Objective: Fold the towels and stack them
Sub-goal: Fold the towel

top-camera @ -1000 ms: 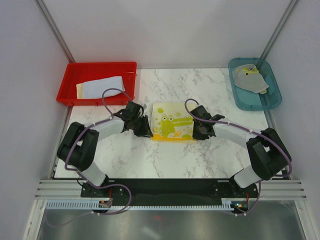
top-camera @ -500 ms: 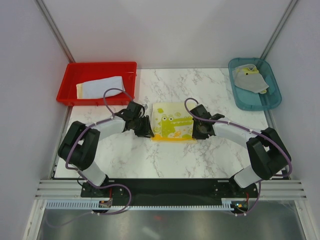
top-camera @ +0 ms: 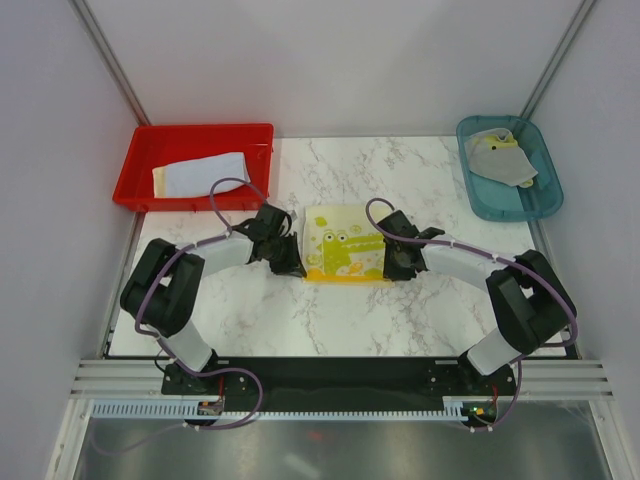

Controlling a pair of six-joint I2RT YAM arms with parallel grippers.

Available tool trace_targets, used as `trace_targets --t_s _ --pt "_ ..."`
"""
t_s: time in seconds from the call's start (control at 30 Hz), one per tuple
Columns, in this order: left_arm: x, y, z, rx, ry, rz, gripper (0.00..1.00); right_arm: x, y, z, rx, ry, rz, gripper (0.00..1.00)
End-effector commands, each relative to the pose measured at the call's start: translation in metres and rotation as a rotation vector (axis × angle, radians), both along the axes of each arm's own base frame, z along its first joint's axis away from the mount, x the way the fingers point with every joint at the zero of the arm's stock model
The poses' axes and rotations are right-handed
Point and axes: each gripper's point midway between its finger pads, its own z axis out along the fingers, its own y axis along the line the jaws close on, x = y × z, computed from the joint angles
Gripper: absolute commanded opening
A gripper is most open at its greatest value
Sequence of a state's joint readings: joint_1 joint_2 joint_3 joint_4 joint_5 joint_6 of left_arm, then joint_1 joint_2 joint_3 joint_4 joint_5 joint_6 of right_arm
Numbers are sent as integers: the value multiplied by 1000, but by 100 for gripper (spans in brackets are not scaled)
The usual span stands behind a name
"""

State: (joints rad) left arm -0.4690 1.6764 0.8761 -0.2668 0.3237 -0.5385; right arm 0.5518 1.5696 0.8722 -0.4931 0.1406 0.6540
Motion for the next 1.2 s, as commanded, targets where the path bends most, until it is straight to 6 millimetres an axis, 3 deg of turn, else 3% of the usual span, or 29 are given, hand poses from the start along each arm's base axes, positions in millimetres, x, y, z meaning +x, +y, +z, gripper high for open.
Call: trace_targets --t_s 0.0,0.1,0.17,0.2,0.4,0.63,0.83,1.17 --pt "10 -10 9 -21 -33 -23 5 6 2 1 -20 -17 -4 28" --pt "11 -11 10 -26 -34 -28 2 8 1 2 -26 -27 -5 15" --pt "12 -13 13 -31 -39 -32 2 9 1 4 -27 -33 -3 1" --pt "13 -13 14 -31 -41 -33 2 10 2 6 -25 -40 -1 0" --pt "12 -12 26 -31 -48 -28 2 17 2 32 -17 -84 11 0" --pt "9 -13 36 -29 -57 -22 2 11 1 36 -28 -69 37 0" --pt "-2 -13 32 -17 -48 -22 2 3 -4 40 -23 -73 52 0" --pt "-29 -9 -2 38 12 -44 2 -19 -26 -4 -96 -22 42 0"
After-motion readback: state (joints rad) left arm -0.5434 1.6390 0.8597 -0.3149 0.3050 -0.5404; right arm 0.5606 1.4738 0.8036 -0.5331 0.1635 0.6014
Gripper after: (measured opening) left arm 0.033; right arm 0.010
